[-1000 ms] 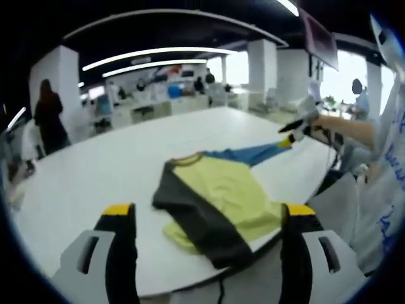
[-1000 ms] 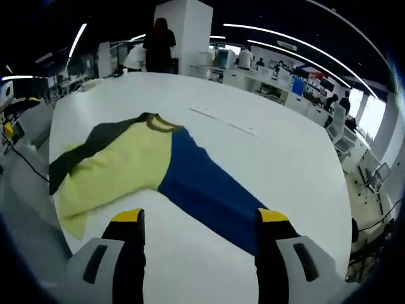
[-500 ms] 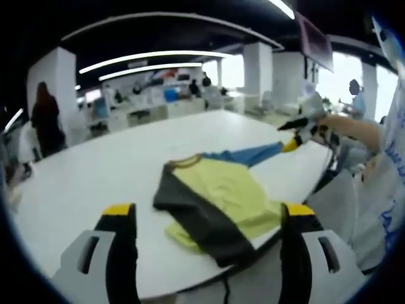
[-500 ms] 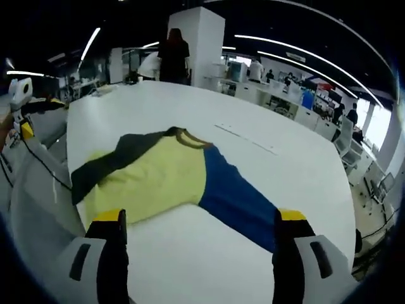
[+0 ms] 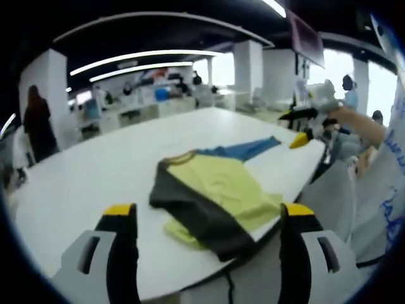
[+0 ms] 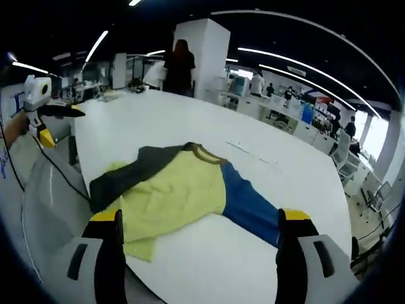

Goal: Fold the garment on the visible template until the final outline fits inside the template.

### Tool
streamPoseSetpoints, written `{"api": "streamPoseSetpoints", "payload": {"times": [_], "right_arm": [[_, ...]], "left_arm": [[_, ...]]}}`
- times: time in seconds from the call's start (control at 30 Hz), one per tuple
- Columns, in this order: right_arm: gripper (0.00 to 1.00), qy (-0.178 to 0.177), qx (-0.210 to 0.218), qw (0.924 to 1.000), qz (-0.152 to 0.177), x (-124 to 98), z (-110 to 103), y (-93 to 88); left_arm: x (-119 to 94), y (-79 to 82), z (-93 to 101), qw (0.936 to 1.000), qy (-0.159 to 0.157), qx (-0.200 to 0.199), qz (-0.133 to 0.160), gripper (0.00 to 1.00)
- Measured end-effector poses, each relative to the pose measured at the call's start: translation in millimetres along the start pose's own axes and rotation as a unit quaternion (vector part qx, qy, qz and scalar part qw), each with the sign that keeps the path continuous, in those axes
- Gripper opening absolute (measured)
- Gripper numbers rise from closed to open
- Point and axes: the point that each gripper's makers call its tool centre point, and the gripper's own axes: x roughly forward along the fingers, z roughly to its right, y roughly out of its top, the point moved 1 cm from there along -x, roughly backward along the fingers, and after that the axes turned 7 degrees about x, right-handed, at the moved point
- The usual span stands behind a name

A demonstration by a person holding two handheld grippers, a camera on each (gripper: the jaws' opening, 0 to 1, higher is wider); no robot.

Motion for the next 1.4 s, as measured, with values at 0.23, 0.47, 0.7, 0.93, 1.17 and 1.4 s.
{"api": "streamPoseSetpoints", "payload": {"times": [0.23,0.47,0.7,0.93,1.17,1.4], "right_arm": [[1.00,-0.014,0.008,0.9999,0.004,-14.5,-23.5,-2.5],[1.00,-0.034,0.016,0.9992,0.012,-30.1,-39.3,-4.0],[1.00,-0.034,0.032,0.9984,0.030,-36.2,-49.9,-2.8],[1.00,-0.040,0.040,0.9975,0.042,-39.8,-42.8,-2.9],[1.00,-0.032,0.037,0.9980,0.041,-37.9,-47.7,-4.4],[1.00,-0.027,0.050,0.9975,0.042,-38.1,-52.2,-8.7]], "left_arm": [[2.0,-3.6,1.3,0.9998,-0.014,0.010,-0.007,0.90],[9.5,-7.3,4.1,0.9987,-0.014,0.047,-0.016,0.85],[18.4,-20.4,19.0,0.9947,-0.047,0.073,-0.054,0.73],[29.3,-33.1,35.4,0.9870,-0.080,0.105,-0.091,0.59],[42.2,-46.2,60.1,0.9752,-0.132,0.128,-0.123,0.39],[55.8,-67.1,79.6,0.9592,-0.170,0.146,-0.173,0.33]]}}
